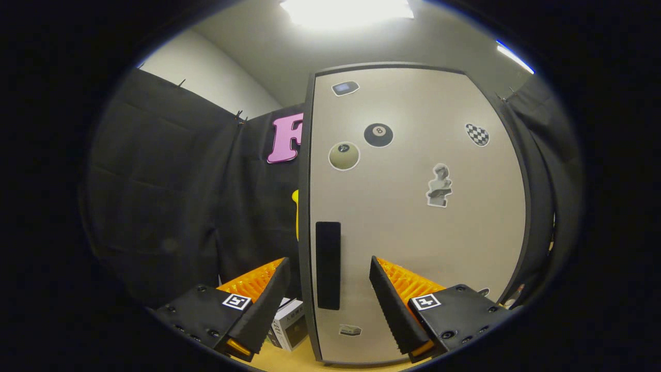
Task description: Open the shoe cabinet door, grab the shoes and put them into the shoe cabinet, then close the shoe cabinet door.
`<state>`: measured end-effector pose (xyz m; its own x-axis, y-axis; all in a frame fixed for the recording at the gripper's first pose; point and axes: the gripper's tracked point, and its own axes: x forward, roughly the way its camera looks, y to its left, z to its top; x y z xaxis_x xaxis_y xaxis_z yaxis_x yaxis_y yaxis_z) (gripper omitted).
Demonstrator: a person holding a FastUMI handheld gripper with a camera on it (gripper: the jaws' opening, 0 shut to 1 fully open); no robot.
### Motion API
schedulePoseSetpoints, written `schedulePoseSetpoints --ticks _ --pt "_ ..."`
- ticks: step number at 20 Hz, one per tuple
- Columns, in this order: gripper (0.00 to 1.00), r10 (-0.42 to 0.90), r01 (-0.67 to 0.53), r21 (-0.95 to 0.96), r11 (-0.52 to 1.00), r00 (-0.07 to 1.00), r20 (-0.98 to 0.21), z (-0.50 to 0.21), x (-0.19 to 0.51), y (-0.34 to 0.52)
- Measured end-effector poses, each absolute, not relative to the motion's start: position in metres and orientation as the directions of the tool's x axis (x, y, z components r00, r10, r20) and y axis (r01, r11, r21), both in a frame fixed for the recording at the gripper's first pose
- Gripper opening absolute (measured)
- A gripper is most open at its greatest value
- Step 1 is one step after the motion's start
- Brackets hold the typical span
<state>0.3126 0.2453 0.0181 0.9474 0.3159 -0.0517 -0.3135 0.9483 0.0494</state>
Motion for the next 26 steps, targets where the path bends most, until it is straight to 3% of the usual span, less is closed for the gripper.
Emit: schedulePoseSetpoints --ticks 3,6,8,13,16,20,26 --pt "0.96 0.298 -0.296 0.041 0.954 0.951 -0.08 0.007 0.328 0.251" --pt "0.89 0.315 -0.309 0.075 0.948 0.943 -0.103 -0.003 0.339 0.257" --pt "0.69 0.303 -0.297 0.068 0.952 0.947 -0.106 -0.005 0.344 0.257" --pt "0.5 0.316 -0.31 0.066 0.949 0.939 -0.134 -0.013 0.35 0.266" --pt "0.49 0.28 -0.278 0.032 0.96 0.95 -0.141 -0.015 0.352 0.264" --pt "0.2 0.316 -0.313 0.045 0.949 0.937 -0.148 -0.016 0.349 0.264" --pt "0.19 0.35 -0.343 0.073 0.936 0.925 -0.146 -0.014 0.334 0.257"
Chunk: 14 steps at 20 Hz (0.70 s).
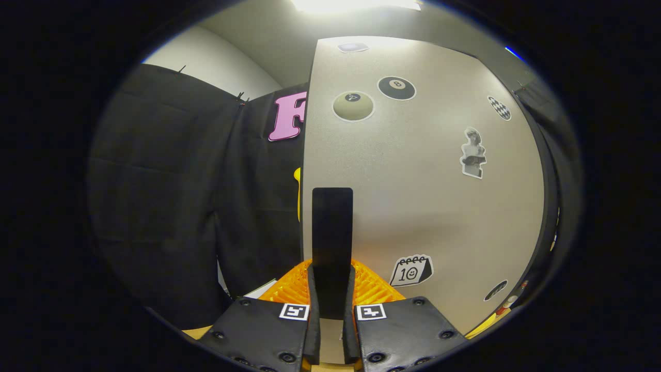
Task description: Open the shoe cabinet door, grab the shoes and put them into the shoe cabinet, then close the shoe cabinet door.
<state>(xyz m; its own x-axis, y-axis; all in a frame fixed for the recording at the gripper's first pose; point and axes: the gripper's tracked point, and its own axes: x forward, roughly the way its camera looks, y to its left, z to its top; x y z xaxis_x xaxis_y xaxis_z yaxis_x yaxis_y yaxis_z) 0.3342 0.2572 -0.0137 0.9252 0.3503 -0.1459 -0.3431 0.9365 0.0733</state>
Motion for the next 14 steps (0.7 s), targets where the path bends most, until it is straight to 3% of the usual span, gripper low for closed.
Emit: schedulePoseSetpoints --ticks 14 --pt "0.19 0.428 -0.405 0.151 0.902 0.885 -0.184 -0.007 0.332 0.243"
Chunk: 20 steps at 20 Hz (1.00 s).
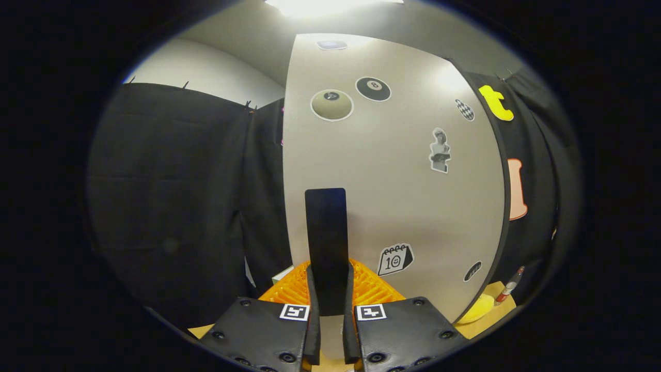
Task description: Open the shoe cabinet door, grab the shoes and put them into the shoe cabinet, then close the shoe cabinet door.
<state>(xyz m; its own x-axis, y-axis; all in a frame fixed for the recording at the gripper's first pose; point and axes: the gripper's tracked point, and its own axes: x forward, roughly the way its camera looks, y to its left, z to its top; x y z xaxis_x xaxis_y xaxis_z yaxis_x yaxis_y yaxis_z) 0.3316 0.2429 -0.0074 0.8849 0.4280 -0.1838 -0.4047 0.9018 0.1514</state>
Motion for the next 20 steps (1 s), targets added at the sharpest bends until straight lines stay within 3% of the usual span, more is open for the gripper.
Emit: schedulePoseSetpoints --ticks 11,20 --pt "0.19 0.429 -0.402 0.17 0.9 0.886 -0.175 -0.005 0.334 0.235" --pt "0.19 0.348 -0.329 0.133 0.935 0.925 -0.152 -0.001 0.33 0.209"
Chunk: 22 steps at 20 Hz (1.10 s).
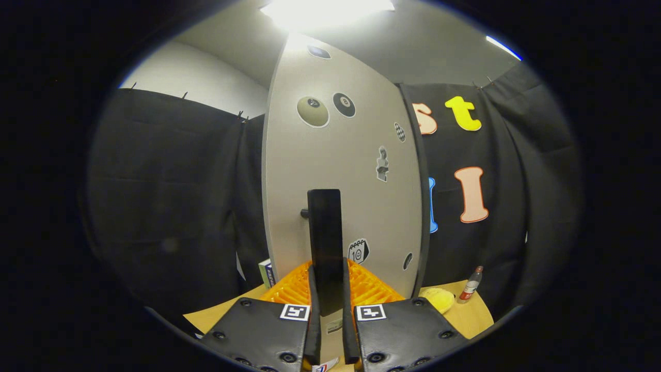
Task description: Open the shoe cabinet door, grab the shoes and put them into the shoe cabinet, then close the shoe cabinet door.
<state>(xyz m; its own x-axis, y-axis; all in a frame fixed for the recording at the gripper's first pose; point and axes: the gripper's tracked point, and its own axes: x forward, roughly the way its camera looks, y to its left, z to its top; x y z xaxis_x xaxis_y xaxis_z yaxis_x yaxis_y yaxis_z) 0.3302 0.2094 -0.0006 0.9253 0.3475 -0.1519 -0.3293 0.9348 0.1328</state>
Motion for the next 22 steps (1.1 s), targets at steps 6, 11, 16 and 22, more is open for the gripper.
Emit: schedulePoseSetpoints --ticks 6,11,16,22 --pt "0.18 0.28 -0.266 0.104 0.958 0.948 -0.153 0.0 0.33 0.185" --pt "0.18 0.201 -0.198 0.034 0.98 0.968 -0.15 0.003 0.331 0.159" --pt "0.17 0.115 -0.113 0.024 0.993 0.984 -0.134 0.009 0.327 0.142" --pt "0.53 0.031 -0.032 -0.057 0.998 0.999 -0.028 0.031 0.325 0.122"
